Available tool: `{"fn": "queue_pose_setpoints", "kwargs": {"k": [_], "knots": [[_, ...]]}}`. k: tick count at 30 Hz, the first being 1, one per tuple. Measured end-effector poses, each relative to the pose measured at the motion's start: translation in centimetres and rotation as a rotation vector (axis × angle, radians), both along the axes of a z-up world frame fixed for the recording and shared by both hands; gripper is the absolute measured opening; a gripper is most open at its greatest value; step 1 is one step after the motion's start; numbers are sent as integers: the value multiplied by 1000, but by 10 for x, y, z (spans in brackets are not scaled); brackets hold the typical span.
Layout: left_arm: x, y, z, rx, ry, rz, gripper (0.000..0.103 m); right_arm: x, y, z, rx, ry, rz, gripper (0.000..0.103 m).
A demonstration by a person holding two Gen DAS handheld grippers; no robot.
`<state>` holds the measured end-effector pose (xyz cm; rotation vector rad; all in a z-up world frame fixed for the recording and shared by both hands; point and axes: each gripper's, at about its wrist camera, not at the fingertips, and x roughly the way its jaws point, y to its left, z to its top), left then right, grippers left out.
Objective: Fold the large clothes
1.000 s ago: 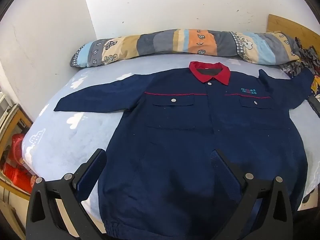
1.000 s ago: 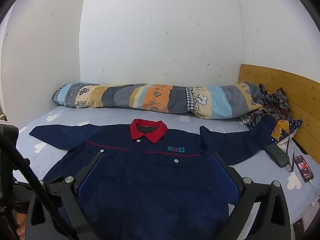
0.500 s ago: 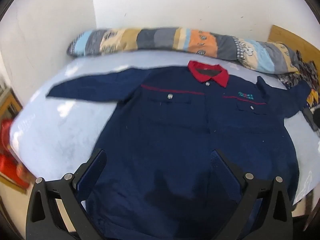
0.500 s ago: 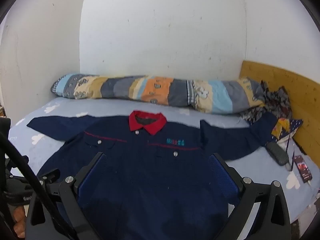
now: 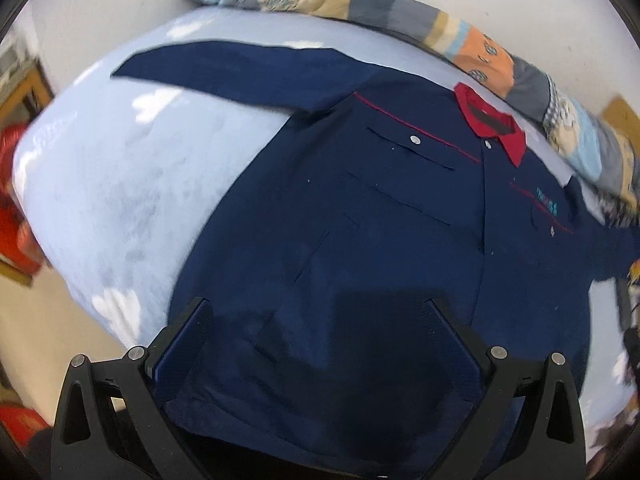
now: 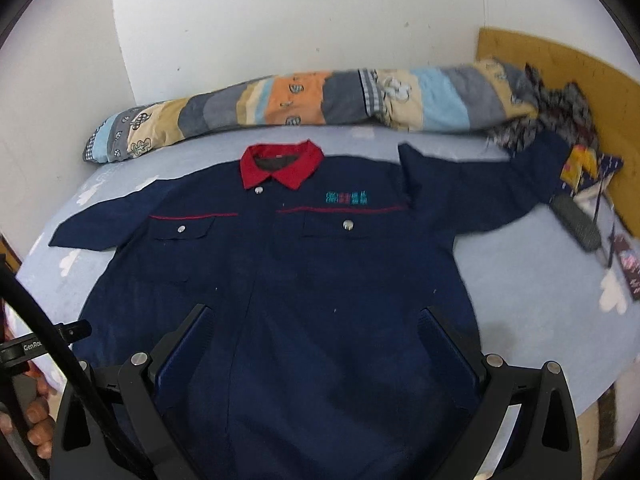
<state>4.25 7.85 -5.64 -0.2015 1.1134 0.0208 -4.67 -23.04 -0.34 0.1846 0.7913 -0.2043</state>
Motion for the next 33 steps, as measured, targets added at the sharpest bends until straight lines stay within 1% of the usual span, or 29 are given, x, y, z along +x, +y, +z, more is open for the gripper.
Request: {"fn": "queue_pose_setpoints", "kwargs": {"k": [2, 4, 5, 8, 9, 10, 11, 12, 13, 14, 16, 18, 21, 23, 27, 31, 33], "knots": [[-3, 4, -2, -32, -2, 28, 103, -1, -1, -2, 21, 0, 3, 103], [-5, 4, 3, -47, -39, 40, 103, 0, -1, -1, 20, -7, 7, 100], [-9, 3, 9, -45, -93, 44, 103, -1, 0, 1, 17, -17, 11, 99], [-26, 6, 24, -84, -263, 3, 103, -6, 5, 10, 22, -74, 34, 98], [-30, 5, 26, -88, -302, 1, 103, -6, 7, 11, 26, -82, 40, 98], [-36, 4, 27, -110, -357, 2, 103, -5, 8, 11, 34, -81, 43, 98], [-36, 3, 27, -137, -381, -6, 103, -4, 9, 9, 42, -72, 50, 98], [-38, 1, 24, -179, -390, -37, 103, -1, 10, 8, 50, -60, 58, 97], [-36, -5, 22, -164, -355, -66, 103, 2, 11, 5, 67, -43, 64, 96], [-31, -13, 20, -122, -323, -105, 103, 2, 11, 3, 87, -41, 65, 95], [-27, -28, 21, -24, -298, -187, 103, 2, 9, 0, 119, -34, 68, 95], [-30, -34, 24, -8, -322, -214, 103, 1, 9, 0, 114, -30, 62, 93], [-35, -37, 35, 25, -358, -226, 103, 1, 6, 3, 112, -37, 57, 93], [-32, -37, 34, 24, -348, -245, 103, 1, 3, 3, 127, -33, 62, 93], [-40, -37, 32, -18, -340, -276, 103, 2, 1, 2, 142, -25, 62, 93], [-42, -45, 32, -10, -347, -300, 103, 1, 2, 2, 131, -23, 56, 93], [-43, -46, 32, -19, -342, -309, 103, 1, 1, 3, 134, -30, 55, 93]]}}
